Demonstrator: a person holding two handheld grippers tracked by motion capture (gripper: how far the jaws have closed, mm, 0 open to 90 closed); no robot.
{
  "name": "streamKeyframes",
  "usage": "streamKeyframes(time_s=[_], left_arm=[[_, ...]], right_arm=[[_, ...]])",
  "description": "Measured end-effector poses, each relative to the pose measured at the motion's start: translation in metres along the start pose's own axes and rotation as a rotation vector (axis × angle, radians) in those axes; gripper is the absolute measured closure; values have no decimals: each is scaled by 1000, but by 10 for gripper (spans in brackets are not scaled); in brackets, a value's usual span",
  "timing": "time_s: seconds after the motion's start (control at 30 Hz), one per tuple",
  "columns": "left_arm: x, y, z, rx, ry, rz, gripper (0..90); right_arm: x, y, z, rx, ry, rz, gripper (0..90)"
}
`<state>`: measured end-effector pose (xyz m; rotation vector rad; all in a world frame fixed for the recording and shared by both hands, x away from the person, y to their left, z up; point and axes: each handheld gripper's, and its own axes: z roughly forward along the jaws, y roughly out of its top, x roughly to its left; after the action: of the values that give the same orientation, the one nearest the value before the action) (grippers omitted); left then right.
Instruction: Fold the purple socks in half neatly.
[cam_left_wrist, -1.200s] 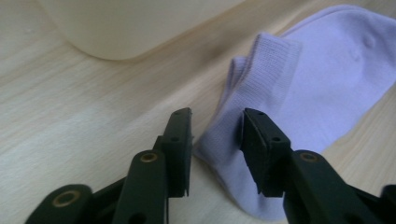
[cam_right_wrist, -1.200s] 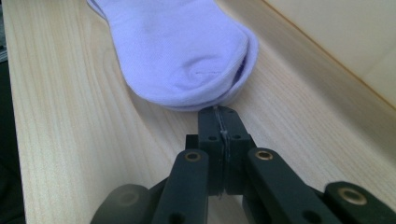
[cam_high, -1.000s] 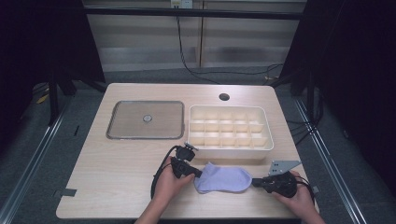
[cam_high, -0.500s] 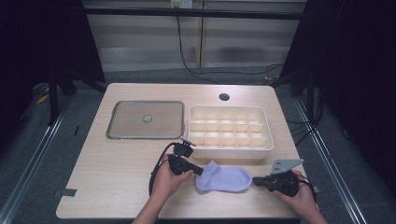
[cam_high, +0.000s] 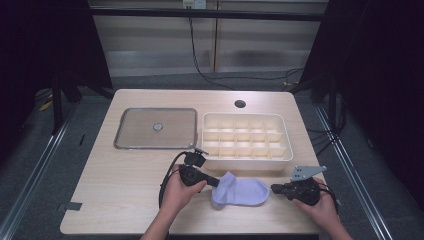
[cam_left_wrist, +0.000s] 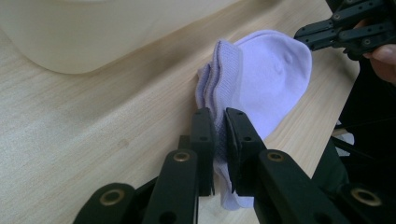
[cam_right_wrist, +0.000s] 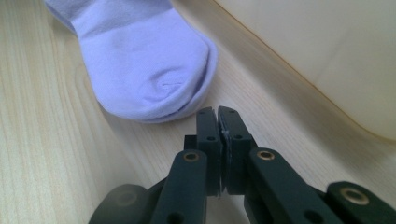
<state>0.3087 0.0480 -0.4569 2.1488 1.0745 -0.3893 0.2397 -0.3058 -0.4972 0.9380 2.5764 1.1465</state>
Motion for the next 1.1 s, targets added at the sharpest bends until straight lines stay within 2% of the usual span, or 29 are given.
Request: streamKeyframes(time_s=[0.03, 0.2, 0.5, 0.57, 0.6, 0.7, 0.73, 0.8, 1.07, 1.1], left_arm=[[1, 0, -1, 11, -4, 14, 823], [-3, 3, -2, -2, -12, 2, 823], [-12, 10, -1, 11, -25, 30, 823], [-15, 11, 0, 1, -26, 21, 823], [-15, 13, 0, 19, -25, 47, 823], [-19, 14, 2, 26, -15, 52, 824], [-21, 16, 3, 34, -26, 61, 823], [-23, 17, 5, 39, -22, 67, 824], [-25, 19, 8, 50, -17, 68, 824], [-26, 19, 9, 41, -14, 58, 824]], right_arm=[[1, 1, 2, 2, 4, -10, 882], [3, 5, 5, 6, 18, -30, 885], [5, 6, 9, 16, 34, -29, 887], [6, 7, 10, 19, 38, -34, 887], [6, 7, 11, 19, 35, -37, 887], [8, 7, 11, 20, 41, -37, 888], [8, 8, 12, 18, 43, -44, 888], [9, 8, 12, 19, 44, -41, 888], [10, 9, 14, 17, 54, -44, 890], [10, 10, 15, 18, 56, -45, 890]])
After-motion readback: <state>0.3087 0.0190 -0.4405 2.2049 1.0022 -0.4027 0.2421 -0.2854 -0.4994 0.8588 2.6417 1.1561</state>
